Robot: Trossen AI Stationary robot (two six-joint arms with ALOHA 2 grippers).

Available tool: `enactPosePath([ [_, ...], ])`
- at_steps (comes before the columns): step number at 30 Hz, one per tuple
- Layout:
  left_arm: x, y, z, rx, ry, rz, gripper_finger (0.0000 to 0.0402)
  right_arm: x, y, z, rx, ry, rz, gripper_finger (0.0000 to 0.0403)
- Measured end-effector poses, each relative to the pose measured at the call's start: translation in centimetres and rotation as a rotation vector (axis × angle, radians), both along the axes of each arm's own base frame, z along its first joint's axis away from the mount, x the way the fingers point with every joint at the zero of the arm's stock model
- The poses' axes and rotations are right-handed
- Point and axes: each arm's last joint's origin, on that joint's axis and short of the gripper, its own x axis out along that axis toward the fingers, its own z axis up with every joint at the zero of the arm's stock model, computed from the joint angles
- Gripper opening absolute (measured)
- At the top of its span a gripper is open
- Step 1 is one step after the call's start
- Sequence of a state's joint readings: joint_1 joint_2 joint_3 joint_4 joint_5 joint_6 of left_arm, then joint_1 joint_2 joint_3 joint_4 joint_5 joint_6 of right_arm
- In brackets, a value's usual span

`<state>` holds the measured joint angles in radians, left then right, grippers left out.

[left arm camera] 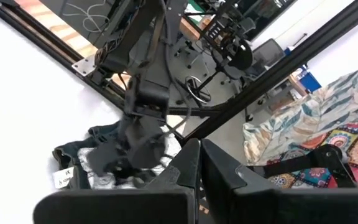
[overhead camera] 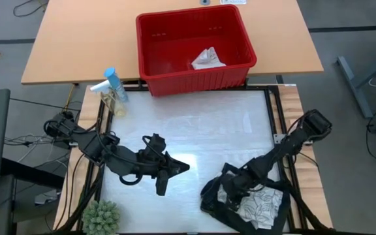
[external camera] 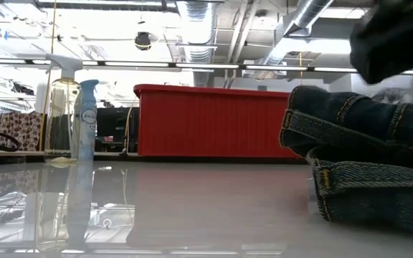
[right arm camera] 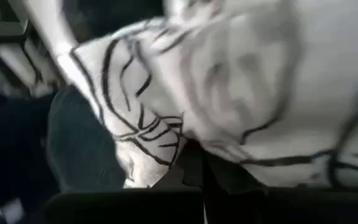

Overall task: Fold Laundry from Bin
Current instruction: Adjust the stacked clothes

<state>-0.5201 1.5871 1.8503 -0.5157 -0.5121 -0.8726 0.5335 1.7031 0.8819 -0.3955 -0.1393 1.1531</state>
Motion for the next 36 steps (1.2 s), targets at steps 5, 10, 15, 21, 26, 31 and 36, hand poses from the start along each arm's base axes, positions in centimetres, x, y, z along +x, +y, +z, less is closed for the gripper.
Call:
enactPosePath([
  [5,0.0,0.0,-0.2,0.010,0.016,0.000,0.0000,1.0,-3.1,-0.8,-0.043,0.003,-0.120,0.0014],
  [10,0.0,0.0,-0.2,0.028,0.022,-0.004,0.0000,2.1,-6.1,-0.8,-0.090,-0.012,-0.197,0.0014],
  [15,-0.1,0.0,-0.4,0.046,0.033,-0.007,0.0000,2.8,-9.8,-0.8,-0.160,0.003,-0.373,0.0014],
  [21,-0.2,0.1,-0.8,0.078,0.072,-0.006,0.0000,3.1,-13.8,-0.7,-0.212,0.020,-0.532,0.0015],
  [26,-0.4,0.4,-2.5,0.099,0.220,0.066,0.0000,2.4,-16.2,0.5,-0.234,0.015,-0.584,0.0020],
  [31,-0.7,0.7,-4.0,0.151,0.311,0.150,0.0000,1.3,-16.8,4.4,-0.234,-0.106,-0.558,0.0039],
  [36,0.0,1.2,-7.0,0.231,0.365,0.251,0.0000,-0.8,-17.2,8.3,-0.218,-0.208,-0.557,0.0041],
])
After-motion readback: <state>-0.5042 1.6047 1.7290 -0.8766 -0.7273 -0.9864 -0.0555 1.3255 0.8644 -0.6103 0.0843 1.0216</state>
